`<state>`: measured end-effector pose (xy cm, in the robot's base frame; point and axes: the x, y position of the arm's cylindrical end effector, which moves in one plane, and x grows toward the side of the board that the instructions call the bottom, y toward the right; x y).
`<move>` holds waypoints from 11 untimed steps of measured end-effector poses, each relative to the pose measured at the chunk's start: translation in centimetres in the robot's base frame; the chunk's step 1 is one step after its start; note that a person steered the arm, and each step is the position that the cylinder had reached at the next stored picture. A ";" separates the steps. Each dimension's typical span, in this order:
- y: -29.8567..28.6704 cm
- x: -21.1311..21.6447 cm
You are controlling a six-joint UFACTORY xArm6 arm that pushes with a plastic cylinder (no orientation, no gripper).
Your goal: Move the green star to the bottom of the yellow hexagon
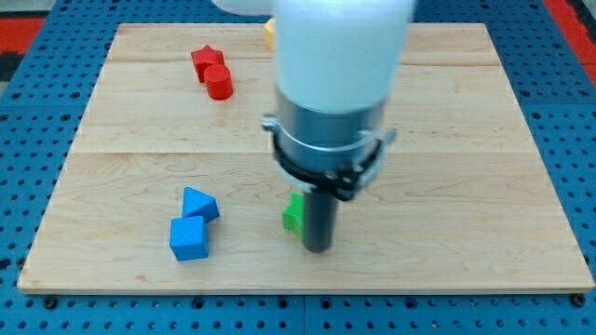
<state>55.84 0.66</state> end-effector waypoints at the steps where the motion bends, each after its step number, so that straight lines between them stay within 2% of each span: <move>1: 0.1 -5.9; 2: 0.8 -8.8; 3: 4.1 -5.9; 4: -1.6 -4.9; 5: -4.1 -7.9; 6: -1.7 -12.6; 7: -1.6 -18.5; 8: -2.1 -21.6; 9: -1.0 -19.0; 10: -1.4 -22.3; 11: -1.6 -27.7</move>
